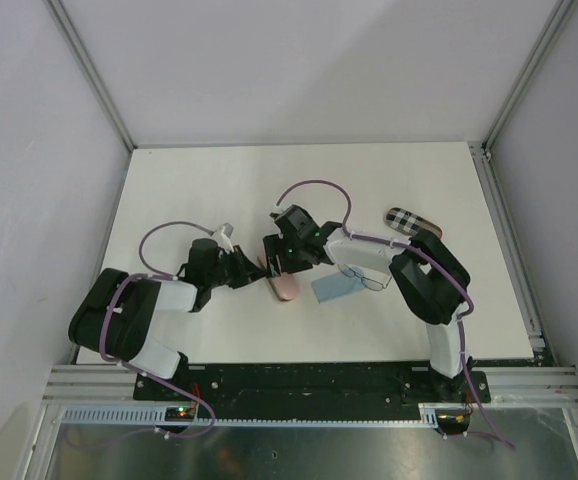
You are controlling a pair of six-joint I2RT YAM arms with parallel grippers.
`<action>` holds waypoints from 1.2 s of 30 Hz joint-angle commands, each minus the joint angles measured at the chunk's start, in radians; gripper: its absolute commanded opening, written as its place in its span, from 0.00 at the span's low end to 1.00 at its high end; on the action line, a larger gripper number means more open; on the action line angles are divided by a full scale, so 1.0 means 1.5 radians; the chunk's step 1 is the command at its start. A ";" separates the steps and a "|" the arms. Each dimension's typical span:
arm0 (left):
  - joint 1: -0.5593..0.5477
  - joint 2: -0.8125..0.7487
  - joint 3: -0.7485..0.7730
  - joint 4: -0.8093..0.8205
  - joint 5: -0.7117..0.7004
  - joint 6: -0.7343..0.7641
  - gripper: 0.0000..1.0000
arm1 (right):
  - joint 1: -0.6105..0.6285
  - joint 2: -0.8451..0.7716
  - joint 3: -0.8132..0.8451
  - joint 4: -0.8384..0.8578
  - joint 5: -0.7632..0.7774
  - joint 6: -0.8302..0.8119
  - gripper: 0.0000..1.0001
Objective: Organize the sunglasses
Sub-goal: Open the case with the sunglasses at the center of the board.
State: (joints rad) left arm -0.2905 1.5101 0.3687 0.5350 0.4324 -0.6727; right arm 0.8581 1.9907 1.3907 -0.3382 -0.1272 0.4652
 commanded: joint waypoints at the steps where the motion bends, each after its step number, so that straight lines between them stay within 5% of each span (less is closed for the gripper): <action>1: 0.003 0.015 0.012 0.017 -0.001 0.014 0.11 | -0.009 -0.054 -0.040 0.058 -0.075 0.050 0.52; 14: 0.002 0.026 0.001 0.017 -0.001 0.028 0.00 | -0.089 -0.103 -0.215 0.371 -0.340 0.178 0.51; 36: 0.002 -0.021 -0.015 -0.012 -0.009 0.047 0.00 | -0.098 -0.083 -0.347 0.699 -0.429 0.306 0.49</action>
State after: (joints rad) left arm -0.2859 1.5162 0.3565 0.5556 0.4480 -0.6472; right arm 0.6888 1.8568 0.8768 0.5304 -0.6628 0.8948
